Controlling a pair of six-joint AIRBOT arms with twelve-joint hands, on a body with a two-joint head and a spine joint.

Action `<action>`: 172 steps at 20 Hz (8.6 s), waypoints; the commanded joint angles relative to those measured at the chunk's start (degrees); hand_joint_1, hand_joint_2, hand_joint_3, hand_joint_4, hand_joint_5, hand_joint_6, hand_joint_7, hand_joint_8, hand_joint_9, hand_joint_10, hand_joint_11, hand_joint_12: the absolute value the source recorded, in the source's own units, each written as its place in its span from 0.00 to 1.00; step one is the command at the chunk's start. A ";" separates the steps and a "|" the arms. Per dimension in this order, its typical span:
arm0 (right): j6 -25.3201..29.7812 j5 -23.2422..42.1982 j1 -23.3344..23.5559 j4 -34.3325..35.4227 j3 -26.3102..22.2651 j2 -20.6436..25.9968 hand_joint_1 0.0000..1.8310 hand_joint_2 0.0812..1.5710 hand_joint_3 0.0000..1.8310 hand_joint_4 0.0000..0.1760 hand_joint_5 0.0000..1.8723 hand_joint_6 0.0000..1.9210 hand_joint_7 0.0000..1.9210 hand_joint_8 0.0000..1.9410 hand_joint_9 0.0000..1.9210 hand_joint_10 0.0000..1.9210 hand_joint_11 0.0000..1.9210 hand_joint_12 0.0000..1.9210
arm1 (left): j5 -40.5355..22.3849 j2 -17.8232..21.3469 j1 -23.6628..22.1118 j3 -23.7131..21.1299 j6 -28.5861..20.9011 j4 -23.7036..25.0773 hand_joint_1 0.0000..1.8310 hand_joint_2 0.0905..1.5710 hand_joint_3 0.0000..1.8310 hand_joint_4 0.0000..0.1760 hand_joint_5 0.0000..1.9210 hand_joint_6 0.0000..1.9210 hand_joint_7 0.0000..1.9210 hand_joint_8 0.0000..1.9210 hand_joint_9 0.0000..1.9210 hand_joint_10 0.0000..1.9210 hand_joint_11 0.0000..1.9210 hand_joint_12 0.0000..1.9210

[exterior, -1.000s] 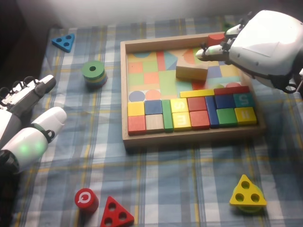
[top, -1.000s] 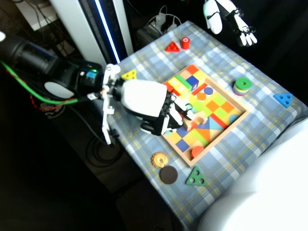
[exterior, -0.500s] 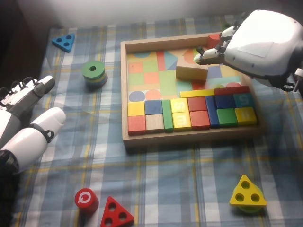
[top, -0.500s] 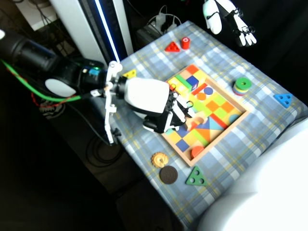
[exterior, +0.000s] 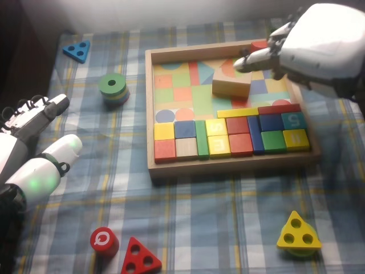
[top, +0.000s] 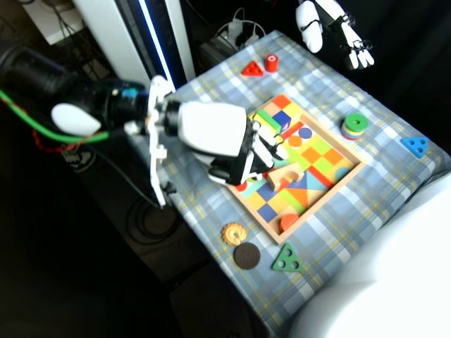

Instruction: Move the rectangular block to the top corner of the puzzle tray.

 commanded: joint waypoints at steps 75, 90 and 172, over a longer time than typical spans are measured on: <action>55.15 -6.86 10.46 -62.58 18.65 -5.45 0.77 0.78 0.00 0.29 0.29 0.00 0.56 1.00 0.69 1.00 0.74 1.00 | -3.98 0.31 -0.11 1.64 -0.47 3.61 0.07 0.86 0.00 0.41 0.16 0.00 0.09 0.00 0.00 0.00 0.00 0.00; 55.16 -7.03 10.46 -60.80 23.75 -9.26 0.80 0.77 0.00 0.28 0.28 0.00 0.61 1.00 0.70 1.00 0.73 1.00 | -4.30 0.34 -0.11 1.41 -0.47 3.61 0.07 0.86 0.00 0.37 0.17 0.00 0.09 0.00 0.00 0.00 0.00 0.00; -25.68 56.97 -36.15 44.29 -26.56 11.16 0.00 0.70 0.00 0.00 0.13 0.00 0.21 0.00 0.22 0.17 0.05 0.74 | -9.99 0.46 2.82 -1.08 -0.43 -1.50 0.10 0.90 0.00 0.47 0.15 0.00 0.08 0.00 0.00 0.00 0.00 0.00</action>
